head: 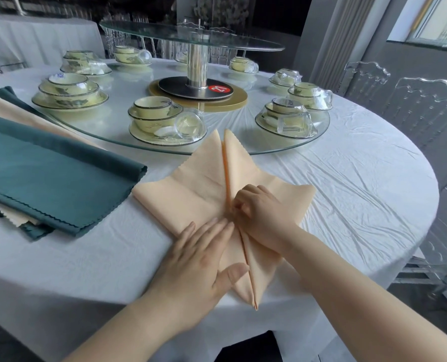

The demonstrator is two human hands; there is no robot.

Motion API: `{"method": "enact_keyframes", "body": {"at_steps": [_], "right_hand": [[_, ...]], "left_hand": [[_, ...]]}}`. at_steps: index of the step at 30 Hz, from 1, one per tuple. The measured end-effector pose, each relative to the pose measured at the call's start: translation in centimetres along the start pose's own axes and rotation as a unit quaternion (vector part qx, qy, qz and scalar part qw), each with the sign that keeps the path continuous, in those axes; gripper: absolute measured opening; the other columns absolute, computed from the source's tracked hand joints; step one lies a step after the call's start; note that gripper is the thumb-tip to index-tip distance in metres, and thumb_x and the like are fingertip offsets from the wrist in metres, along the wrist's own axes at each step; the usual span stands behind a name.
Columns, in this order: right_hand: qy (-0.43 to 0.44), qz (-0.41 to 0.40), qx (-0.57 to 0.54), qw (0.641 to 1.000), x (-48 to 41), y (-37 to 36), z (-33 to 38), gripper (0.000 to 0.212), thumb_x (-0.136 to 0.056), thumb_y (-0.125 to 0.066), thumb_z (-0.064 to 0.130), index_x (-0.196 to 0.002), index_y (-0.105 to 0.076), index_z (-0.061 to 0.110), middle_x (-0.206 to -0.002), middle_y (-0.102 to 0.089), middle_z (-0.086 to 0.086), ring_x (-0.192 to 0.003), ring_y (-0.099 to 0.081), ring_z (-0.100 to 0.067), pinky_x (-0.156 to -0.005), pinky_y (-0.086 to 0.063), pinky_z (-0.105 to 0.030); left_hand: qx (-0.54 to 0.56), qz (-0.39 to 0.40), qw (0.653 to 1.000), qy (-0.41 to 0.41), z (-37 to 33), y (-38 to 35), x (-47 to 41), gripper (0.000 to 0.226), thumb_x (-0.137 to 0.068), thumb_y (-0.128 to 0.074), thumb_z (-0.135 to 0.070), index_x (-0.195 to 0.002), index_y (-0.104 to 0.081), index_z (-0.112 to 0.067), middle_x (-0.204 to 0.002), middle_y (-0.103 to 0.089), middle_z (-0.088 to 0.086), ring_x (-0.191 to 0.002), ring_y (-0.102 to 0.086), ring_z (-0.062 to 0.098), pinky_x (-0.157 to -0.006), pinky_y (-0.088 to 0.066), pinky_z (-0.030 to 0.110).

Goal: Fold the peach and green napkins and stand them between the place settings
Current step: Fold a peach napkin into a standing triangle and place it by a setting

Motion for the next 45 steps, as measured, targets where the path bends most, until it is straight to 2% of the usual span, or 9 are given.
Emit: {"method": "enact_keyframes", "body": {"at_steps": [10, 17, 20, 25, 28, 31, 34, 38, 45], "right_hand": [[0.053, -0.017, -0.071, 0.996, 2.8, 1.1, -0.7, 0.044, -0.079, -0.040, 0.027, -0.108, -0.065, 0.004, -0.121, -0.060, -0.012, -0.116, -0.053, -0.022, -0.094, -0.030, -0.015], [0.132, 0.013, 0.010, 0.991, 3.4, -0.5, -2.6, 0.052, -0.091, -0.034, 0.040, -0.113, -0.062, 0.002, -0.120, -0.062, -0.014, -0.113, -0.057, -0.030, -0.101, -0.035, -0.027], [0.081, 0.045, 0.009, 0.996, 2.1, 0.6, -5.3, 0.060, -0.091, -0.027, 0.051, -0.126, -0.053, 0.011, -0.137, -0.048, -0.007, -0.131, -0.040, -0.023, -0.110, -0.025, -0.034], [-0.044, -0.014, 0.084, 0.995, 0.3, 2.9, -10.1, 0.040, -0.094, -0.045, 0.019, -0.133, -0.044, 0.013, -0.145, -0.036, -0.005, -0.136, -0.029, -0.018, -0.109, -0.011, -0.022], [-0.051, -0.099, 0.054, 0.992, 1.4, 4.1, -10.4, 0.041, -0.088, -0.053, 0.021, -0.127, -0.051, 0.009, -0.139, -0.045, -0.006, -0.133, -0.036, -0.020, -0.110, -0.018, -0.025], [0.024, -0.073, -0.020, 0.997, 3.8, 5.6, -8.7, 0.047, -0.074, -0.053, 0.027, -0.119, -0.059, 0.013, -0.125, -0.055, 0.003, -0.122, -0.043, -0.010, -0.103, -0.022, -0.015], [0.086, 0.061, 0.024, 0.994, 6.1, 5.5, -7.3, 0.055, -0.068, -0.050, 0.034, -0.121, -0.056, 0.022, -0.126, -0.047, 0.014, -0.123, -0.036, 0.001, -0.105, -0.016, -0.006], [0.174, 0.032, 0.188, 0.966, 6.6, 4.5, -6.1, 0.050, -0.066, -0.041, 0.036, -0.108, -0.065, 0.021, -0.110, -0.068, 0.004, -0.102, -0.065, -0.018, -0.085, -0.047, -0.043], [0.180, -0.020, 0.160, 0.970, 5.0, 2.9, -4.1, 0.037, -0.070, -0.042, 0.025, -0.092, -0.071, 0.020, -0.095, -0.072, 0.006, -0.087, -0.069, -0.014, -0.077, -0.053, -0.041]], "left_hand": [[-0.026, -0.082, 0.995, -0.050, -1.6, -0.3, -0.8, 0.063, -0.098, -0.007, -0.045, -0.117, -0.054, -0.009, -0.118, -0.064, 0.005, -0.115, -0.042, 0.013, -0.101, -0.018, 0.025], [-0.067, -0.066, 0.993, -0.065, -2.0, -1.2, -1.0, 0.075, -0.097, -0.007, -0.045, -0.096, -0.072, -0.008, -0.103, -0.070, 0.003, -0.096, -0.067, 0.015, -0.090, -0.034, 0.029], [-0.078, -0.076, 0.991, -0.076, -2.0, -1.5, -0.9, 0.061, -0.087, -0.027, -0.048, -0.096, -0.072, -0.009, -0.103, -0.070, 0.003, -0.096, -0.067, 0.016, -0.090, -0.034, 0.028], [-0.051, 0.035, 0.997, -0.045, -1.6, -1.7, -0.8, 0.078, -0.097, 0.000, -0.047, -0.104, -0.070, -0.012, -0.111, -0.068, 0.000, -0.102, -0.064, 0.013, -0.091, -0.033, 0.027], [0.001, 0.071, 0.994, -0.086, -1.8, -0.5, -0.9, 0.082, -0.085, 0.006, -0.067, -0.139, -0.033, -0.020, -0.147, -0.029, -0.009, -0.128, -0.030, -0.012, -0.106, -0.014, 0.013], [0.085, 0.071, 0.981, -0.159, -0.5, 0.5, -0.7, 0.075, -0.072, -0.024, -0.070, -0.137, 0.007, -0.050, -0.136, 0.012, -0.031, -0.116, 0.022, -0.031, -0.098, 0.017, -0.001], [0.100, 0.044, 0.980, -0.169, 1.7, 1.4, -0.5, 0.072, -0.066, -0.039, -0.032, -0.136, -0.023, -0.036, -0.141, -0.025, -0.015, -0.129, -0.002, -0.022, -0.106, -0.002, 0.006], [-0.006, 0.040, 0.982, -0.187, 1.7, 1.8, -1.2, 0.061, -0.062, -0.037, -0.027, -0.123, -0.042, -0.025, -0.124, -0.057, -0.009, -0.118, -0.044, -0.002, -0.103, -0.024, 0.021], [-0.054, -0.015, 0.982, -0.183, 0.4, 2.1, -2.6, 0.062, -0.054, -0.025, -0.018, -0.112, -0.046, -0.023, -0.104, -0.070, -0.004, -0.089, -0.068, 0.011, -0.088, -0.036, 0.024]]}}
Point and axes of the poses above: each hand's wrist, its own x-axis away from the middle knuckle, its own y-axis out of the back of the hand, z = x × y, the point moved 3 cm from there along -x, towards the middle knuckle
